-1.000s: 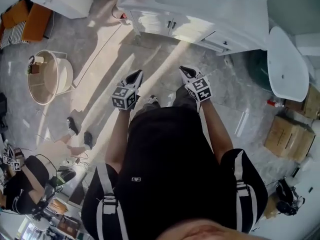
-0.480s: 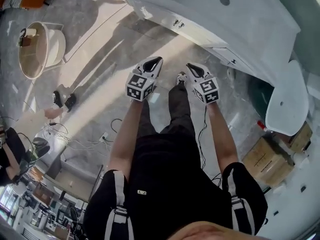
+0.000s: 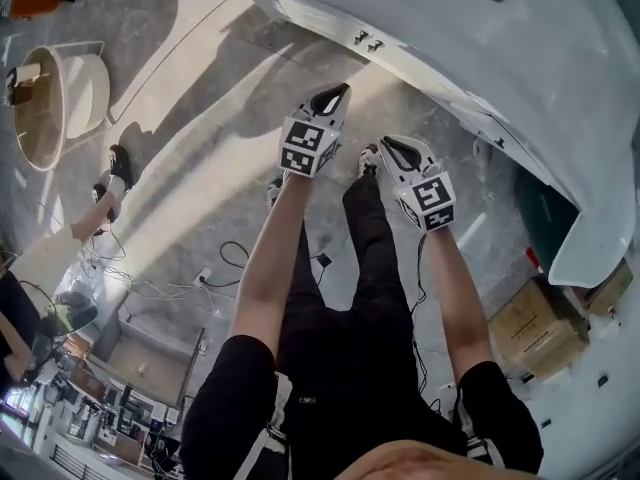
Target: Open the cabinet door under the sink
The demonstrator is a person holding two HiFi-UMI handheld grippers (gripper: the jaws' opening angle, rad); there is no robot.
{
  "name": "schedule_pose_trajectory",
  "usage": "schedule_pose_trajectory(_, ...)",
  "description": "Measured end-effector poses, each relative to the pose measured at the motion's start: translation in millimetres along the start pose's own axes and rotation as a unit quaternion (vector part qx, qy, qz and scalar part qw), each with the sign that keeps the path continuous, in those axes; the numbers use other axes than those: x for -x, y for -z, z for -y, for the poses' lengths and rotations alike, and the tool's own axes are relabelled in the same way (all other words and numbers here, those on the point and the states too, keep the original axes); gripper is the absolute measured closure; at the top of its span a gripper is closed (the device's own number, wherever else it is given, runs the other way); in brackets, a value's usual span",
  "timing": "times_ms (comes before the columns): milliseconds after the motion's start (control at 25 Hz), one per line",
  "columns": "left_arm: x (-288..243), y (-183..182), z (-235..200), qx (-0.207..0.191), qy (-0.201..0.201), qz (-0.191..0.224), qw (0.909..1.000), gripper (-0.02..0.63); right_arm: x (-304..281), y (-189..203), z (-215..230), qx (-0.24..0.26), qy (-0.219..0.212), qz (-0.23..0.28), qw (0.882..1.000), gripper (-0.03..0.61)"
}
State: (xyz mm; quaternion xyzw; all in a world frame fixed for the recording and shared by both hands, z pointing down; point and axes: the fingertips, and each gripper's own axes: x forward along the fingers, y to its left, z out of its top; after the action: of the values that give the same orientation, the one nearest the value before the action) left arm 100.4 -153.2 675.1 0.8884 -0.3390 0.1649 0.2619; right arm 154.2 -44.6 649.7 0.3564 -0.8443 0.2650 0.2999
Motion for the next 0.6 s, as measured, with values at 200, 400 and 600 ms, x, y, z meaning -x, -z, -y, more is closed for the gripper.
schedule_pose_trajectory(200, -42.4, 15.4, -37.7, -0.018, -0.055, -0.001, 0.9983, 0.597, -17.9, 32.9, 13.4, -0.002, -0.013, -0.021, 1.000, 0.500)
schedule_pose_trajectory(400, -75.9, 2.9, -52.2, -0.048, -0.068, 0.008, 0.9965, 0.597, -29.8, 46.9, 31.8, 0.000, -0.018, -0.029, 0.999, 0.500)
schedule_pose_trajectory(600, -99.5, -3.3, -55.2, -0.061, -0.071, 0.018, 0.9954, 0.595, -36.1, 42.1, 32.3, -0.025, -0.032, -0.013, 0.999, 0.500)
